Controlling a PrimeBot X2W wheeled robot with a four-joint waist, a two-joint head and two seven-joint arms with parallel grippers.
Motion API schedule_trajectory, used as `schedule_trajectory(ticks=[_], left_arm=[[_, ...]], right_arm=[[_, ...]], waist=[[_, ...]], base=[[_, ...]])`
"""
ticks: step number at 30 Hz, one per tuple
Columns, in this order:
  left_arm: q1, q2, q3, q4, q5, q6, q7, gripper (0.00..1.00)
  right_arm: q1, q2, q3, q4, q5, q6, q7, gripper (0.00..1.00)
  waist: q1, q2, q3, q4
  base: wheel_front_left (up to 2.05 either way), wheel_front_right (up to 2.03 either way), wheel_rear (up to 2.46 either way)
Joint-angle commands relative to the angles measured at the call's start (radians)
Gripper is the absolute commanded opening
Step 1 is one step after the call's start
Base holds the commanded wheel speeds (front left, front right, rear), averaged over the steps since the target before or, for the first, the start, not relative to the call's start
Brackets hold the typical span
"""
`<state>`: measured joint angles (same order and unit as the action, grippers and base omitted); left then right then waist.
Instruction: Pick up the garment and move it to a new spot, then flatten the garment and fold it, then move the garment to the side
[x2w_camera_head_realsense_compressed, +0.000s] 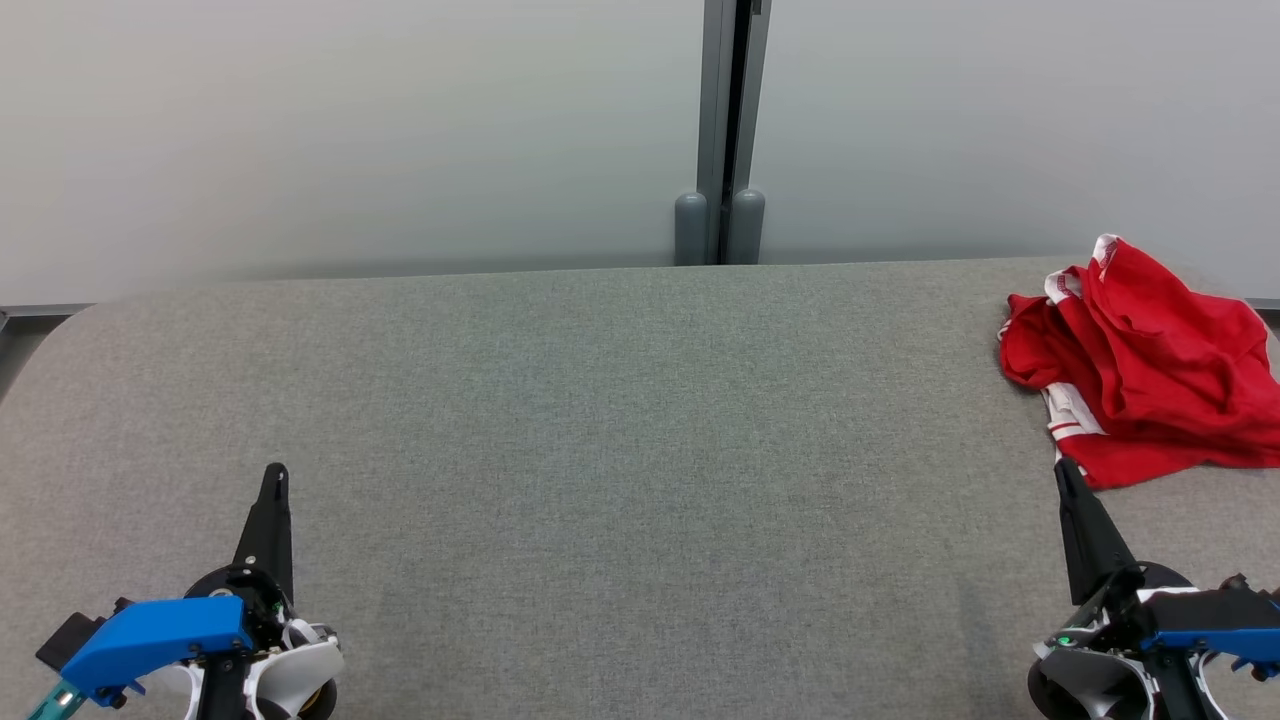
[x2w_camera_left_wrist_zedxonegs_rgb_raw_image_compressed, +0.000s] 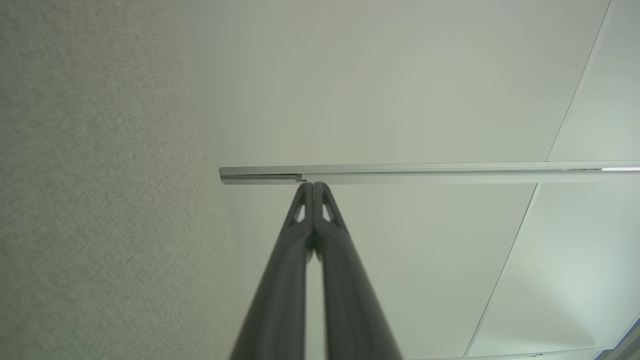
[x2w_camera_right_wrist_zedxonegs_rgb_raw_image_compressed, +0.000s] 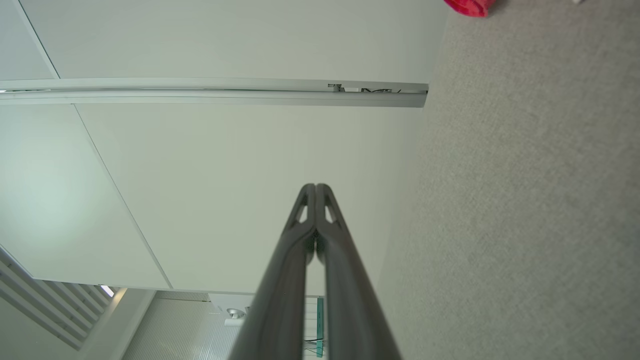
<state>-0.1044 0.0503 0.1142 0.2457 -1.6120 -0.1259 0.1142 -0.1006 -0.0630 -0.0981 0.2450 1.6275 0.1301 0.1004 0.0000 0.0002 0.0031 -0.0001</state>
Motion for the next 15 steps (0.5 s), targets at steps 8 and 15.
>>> schedule_trajectory(ticks=[8,15], left_arm=[[-0.010,0.000,0.001,0.000,-0.002,-0.009,0.004,0.00],[-0.010,0.000,0.001,0.000,-0.002,-0.009,0.004,0.00]], right_arm=[[-0.015,0.004,-0.003,0.002,-0.004,0.001,0.005,0.00],[-0.015,0.005,-0.005,0.002,-0.005,0.001,0.005,0.00]], waist=[[0.0000,-0.0002,0.000,0.000],[0.0000,-0.0002,0.000,0.000]], base=[[0.00,0.00,0.00],[0.00,0.00,0.00]])
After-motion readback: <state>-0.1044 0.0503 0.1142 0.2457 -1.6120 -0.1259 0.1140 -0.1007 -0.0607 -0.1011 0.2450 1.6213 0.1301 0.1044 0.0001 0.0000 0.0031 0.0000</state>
